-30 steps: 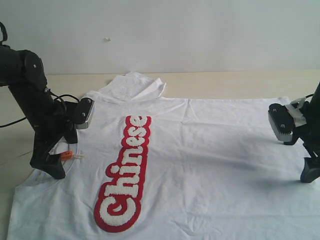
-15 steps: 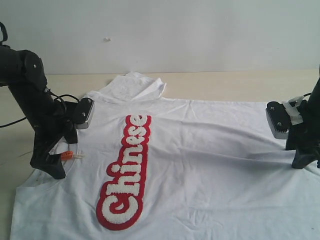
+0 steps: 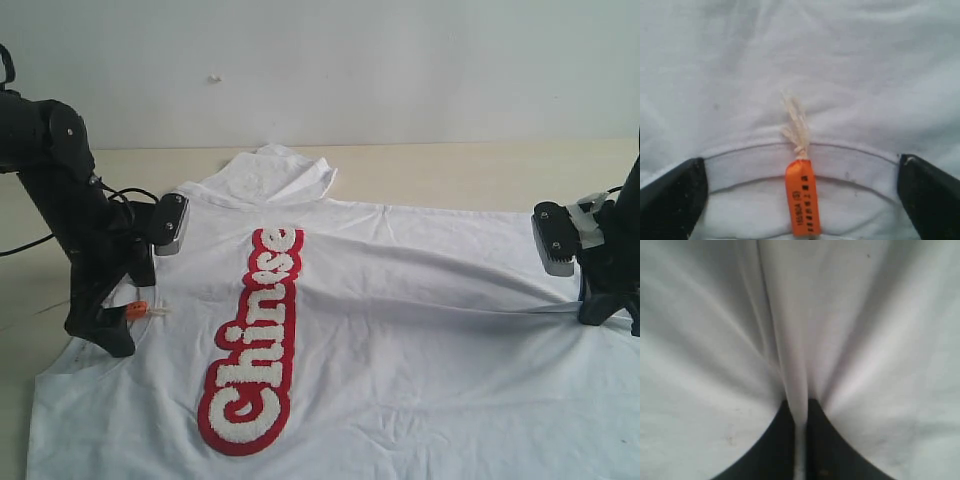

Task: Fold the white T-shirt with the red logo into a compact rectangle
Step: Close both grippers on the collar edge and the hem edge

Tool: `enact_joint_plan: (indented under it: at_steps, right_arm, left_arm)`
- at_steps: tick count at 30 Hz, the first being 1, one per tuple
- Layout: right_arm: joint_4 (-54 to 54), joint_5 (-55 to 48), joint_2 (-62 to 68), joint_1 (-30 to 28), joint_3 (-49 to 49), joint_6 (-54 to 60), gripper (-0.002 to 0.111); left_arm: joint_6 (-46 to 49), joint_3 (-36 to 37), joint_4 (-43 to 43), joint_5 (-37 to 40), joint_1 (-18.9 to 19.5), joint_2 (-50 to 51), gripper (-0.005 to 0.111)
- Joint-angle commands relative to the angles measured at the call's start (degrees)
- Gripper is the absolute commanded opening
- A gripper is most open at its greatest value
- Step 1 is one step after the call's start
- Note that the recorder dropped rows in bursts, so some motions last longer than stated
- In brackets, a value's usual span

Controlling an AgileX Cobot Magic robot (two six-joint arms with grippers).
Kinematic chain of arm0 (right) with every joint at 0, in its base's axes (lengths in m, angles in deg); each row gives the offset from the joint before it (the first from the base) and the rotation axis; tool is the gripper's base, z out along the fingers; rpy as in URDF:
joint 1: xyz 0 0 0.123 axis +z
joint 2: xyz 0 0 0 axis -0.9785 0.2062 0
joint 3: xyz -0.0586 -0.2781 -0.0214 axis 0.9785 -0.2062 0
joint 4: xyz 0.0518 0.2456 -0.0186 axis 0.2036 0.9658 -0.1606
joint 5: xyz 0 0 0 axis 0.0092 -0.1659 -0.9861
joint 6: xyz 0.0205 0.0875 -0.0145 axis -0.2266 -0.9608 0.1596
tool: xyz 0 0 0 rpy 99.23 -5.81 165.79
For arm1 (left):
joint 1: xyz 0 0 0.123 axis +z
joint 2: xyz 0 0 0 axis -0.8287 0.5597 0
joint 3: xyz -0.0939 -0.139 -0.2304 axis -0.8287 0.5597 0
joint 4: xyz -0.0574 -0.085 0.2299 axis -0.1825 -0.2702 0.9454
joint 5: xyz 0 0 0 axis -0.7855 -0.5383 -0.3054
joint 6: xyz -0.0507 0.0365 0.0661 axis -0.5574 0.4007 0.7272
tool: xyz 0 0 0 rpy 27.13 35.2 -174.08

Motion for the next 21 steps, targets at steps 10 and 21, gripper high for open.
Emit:
enact_joint_plan:
  at_steps: [10,21]
  right_arm:
    - [-1.49,0.18,2.25,-0.11,-0.99,-1.68,0.000]
    - [-1.49,0.30,2.25,-0.11,-0.99,-2.50,0.000]
  left_arm:
    - [-1.79,0.94,1.16,-0.04,0.11,5.44,0.027]
    - [-2.95,0.94,1.16,0.69,0.11,5.78,0.028]
